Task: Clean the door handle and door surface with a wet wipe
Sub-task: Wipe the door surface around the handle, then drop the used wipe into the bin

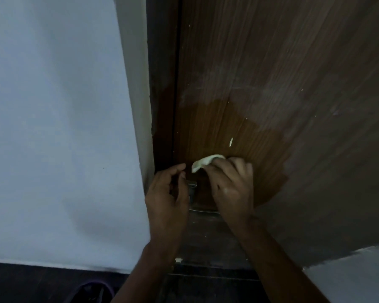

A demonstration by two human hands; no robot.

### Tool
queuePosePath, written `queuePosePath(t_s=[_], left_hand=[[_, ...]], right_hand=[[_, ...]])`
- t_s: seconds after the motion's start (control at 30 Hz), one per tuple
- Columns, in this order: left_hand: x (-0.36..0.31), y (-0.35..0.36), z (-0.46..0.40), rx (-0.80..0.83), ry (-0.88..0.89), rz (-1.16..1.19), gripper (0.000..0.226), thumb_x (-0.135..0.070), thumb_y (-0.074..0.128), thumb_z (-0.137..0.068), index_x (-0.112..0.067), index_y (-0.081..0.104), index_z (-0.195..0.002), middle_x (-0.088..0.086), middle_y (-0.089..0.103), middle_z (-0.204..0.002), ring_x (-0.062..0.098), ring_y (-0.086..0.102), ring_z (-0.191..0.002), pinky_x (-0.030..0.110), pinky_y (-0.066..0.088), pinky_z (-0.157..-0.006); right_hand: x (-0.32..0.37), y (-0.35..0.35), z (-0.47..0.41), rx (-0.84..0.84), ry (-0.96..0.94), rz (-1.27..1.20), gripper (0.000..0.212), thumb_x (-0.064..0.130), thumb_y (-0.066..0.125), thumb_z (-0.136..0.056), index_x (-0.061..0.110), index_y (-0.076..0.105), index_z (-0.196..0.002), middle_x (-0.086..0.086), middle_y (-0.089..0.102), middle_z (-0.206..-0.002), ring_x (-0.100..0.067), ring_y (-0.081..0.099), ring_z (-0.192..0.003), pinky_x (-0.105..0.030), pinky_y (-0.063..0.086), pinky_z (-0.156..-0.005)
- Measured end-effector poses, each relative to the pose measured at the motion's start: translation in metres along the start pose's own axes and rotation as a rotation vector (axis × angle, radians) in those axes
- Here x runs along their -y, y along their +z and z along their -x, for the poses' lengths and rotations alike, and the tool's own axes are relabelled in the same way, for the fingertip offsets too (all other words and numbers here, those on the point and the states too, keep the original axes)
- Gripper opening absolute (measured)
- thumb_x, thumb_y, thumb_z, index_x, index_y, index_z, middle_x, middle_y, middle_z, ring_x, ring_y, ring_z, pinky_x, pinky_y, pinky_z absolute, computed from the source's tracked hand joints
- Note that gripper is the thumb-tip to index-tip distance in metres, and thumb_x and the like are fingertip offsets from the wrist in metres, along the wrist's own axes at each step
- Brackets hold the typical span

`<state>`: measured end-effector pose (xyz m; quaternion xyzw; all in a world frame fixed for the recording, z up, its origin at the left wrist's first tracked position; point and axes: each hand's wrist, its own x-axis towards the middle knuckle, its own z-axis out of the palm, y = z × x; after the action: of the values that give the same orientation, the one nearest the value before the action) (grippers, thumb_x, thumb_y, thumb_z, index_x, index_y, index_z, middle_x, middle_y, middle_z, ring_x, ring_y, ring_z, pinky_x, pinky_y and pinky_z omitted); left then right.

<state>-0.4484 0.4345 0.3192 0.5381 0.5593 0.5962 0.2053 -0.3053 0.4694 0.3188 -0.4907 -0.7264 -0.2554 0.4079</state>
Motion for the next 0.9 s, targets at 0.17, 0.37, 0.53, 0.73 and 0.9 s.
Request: queuePosePath(t_s=[0.17,0.37,0.53,0.73,0.9], left_hand=[[0.005,-0.006,0.009,-0.003,0.011,-0.035,0.022,-0.021,0.060,-0.094,-0.024,0.071,-0.113,-0.018,0.067,-0.106,-0.007,0.061,-0.101,0.001,0.043,-0.084],[0.041,-0.045,0.048,0.035,0.014,-0.174,0.022,-0.007,0.062,-0.095,-0.022,0.071,-0.108,-0.014,0.067,-0.100,-0.003,0.062,-0.091,0.006,0.044,-0.079],[0.076,-0.098,0.110,-0.015,-0.227,-0.322,0.024,-0.005,0.064,-0.094,-0.025,0.070,-0.107,-0.013,0.064,-0.095,0.005,0.062,-0.085,0.016,0.048,-0.073],[0.095,-0.167,0.185,-0.258,-0.504,-0.464,0.022,-0.005,0.066,-0.092,-0.023,0.072,-0.103,-0.014,0.069,-0.097,-0.002,0.063,-0.089,0.006,0.044,-0.074],[0.114,-0.229,0.214,-0.433,-0.671,-0.463,0.024,-0.004,0.064,-0.092,-0.022,0.074,-0.103,-0.013,0.071,-0.098,-0.001,0.064,-0.090,0.005,0.044,-0.073]], right_hand=[[0.011,-0.010,0.008,-0.100,0.264,-0.207,0.013,0.013,0.074,-0.090,0.012,0.077,-0.103,0.000,0.071,-0.098,-0.014,0.059,-0.091,-0.029,0.052,-0.077],[0.055,-0.015,0.029,0.148,0.436,-0.552,0.019,0.006,0.078,-0.082,0.008,0.076,-0.101,-0.002,0.070,-0.101,-0.005,0.065,-0.093,-0.011,0.053,-0.081],[0.095,0.001,0.072,0.476,0.522,-0.846,0.016,0.004,0.079,-0.081,0.011,0.078,-0.094,0.009,0.067,-0.096,0.001,0.065,-0.093,-0.006,0.048,-0.080],[0.180,0.028,0.127,0.800,0.426,-1.012,0.015,0.000,0.080,-0.076,0.010,0.078,-0.088,0.003,0.065,-0.090,-0.009,0.067,-0.081,-0.023,0.058,-0.074],[0.255,0.051,0.153,0.963,0.230,-1.001,0.012,0.006,0.082,-0.074,0.010,0.075,-0.083,-0.002,0.071,-0.086,-0.011,0.065,-0.076,-0.008,0.046,-0.069]])
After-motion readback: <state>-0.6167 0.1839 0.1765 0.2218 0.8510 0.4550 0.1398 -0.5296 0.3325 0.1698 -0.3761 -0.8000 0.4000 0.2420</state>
